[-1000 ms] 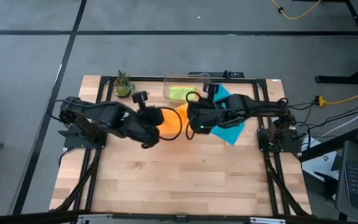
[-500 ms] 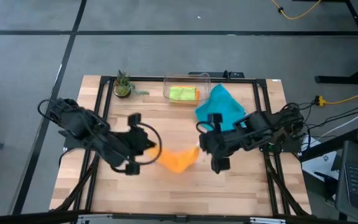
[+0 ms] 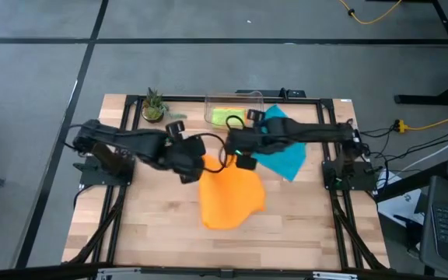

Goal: Fold microfiber towels
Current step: Fold the orange microfiber cloth

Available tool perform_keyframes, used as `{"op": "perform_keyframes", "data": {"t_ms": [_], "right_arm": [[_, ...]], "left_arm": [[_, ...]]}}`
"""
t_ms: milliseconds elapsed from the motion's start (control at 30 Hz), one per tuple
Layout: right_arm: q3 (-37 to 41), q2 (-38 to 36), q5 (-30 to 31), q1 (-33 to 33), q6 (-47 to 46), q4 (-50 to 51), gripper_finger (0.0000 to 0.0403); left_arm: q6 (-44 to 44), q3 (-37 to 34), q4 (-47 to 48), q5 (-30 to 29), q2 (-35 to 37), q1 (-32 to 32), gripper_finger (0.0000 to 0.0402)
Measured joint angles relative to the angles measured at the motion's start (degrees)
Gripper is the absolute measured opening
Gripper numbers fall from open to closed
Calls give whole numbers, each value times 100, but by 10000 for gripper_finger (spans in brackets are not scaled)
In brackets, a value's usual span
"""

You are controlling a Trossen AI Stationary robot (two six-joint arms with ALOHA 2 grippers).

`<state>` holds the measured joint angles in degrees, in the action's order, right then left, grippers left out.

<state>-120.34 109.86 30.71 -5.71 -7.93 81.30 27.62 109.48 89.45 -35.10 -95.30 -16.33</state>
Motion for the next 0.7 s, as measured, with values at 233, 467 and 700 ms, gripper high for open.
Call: {"op": "perform_keyframes", "data": {"t_ms": [233,467,700], "right_arm": [[1560,27,-42,622,824,-1265,0],[1827,25,271,898,1296,-2049,0],[1928,16,199,877,1197,-1742,0]], "left_arm": [[8,-1884,-269,-52,-12,730,0],[-271,-2636,-736,-777,-5,1139,0],[-253,-2851,-785,-552,-3,890,0]]}}
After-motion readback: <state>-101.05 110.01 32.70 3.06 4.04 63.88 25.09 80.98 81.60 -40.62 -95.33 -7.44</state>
